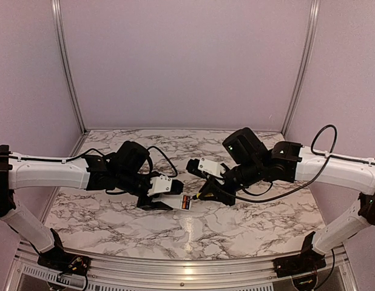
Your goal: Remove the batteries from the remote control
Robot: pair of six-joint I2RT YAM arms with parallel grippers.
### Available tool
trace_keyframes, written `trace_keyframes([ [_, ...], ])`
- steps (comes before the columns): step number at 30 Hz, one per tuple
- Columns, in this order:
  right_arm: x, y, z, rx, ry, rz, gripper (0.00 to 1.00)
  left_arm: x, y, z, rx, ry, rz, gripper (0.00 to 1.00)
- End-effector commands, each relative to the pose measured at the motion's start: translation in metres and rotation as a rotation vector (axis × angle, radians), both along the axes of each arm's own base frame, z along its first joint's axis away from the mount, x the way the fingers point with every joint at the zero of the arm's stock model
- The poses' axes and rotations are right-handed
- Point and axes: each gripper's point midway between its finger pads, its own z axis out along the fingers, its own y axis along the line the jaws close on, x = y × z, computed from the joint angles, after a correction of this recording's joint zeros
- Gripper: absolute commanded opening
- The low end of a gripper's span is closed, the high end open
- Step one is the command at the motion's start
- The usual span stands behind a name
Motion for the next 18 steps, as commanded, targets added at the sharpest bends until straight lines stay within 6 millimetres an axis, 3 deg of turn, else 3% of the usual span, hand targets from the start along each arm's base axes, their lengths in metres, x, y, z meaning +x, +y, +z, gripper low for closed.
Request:
trace_keyframes([
  [1,-0.017,-0.007,-0.014,-0.058,0.088,0.041,0.0,0.017,-0.012,0.03,-0.108,-0.092,0.02,0.0],
  [5,-0.022,-0.004,0.011,0.008,0.098,0.042,0.0,0.021,-0.009,0.024,-0.085,-0.103,0.033,0.0],
  [9,-0.009,-0.005,0.039,0.078,0.05,-0.027,0.0,0.019,-0.007,0.021,-0.077,-0.097,0.029,0.0],
  [18,0.018,-0.016,0.038,0.016,-0.03,-0.136,0.0,0.013,-0.005,0.019,-0.076,-0.082,0.015,0.0],
])
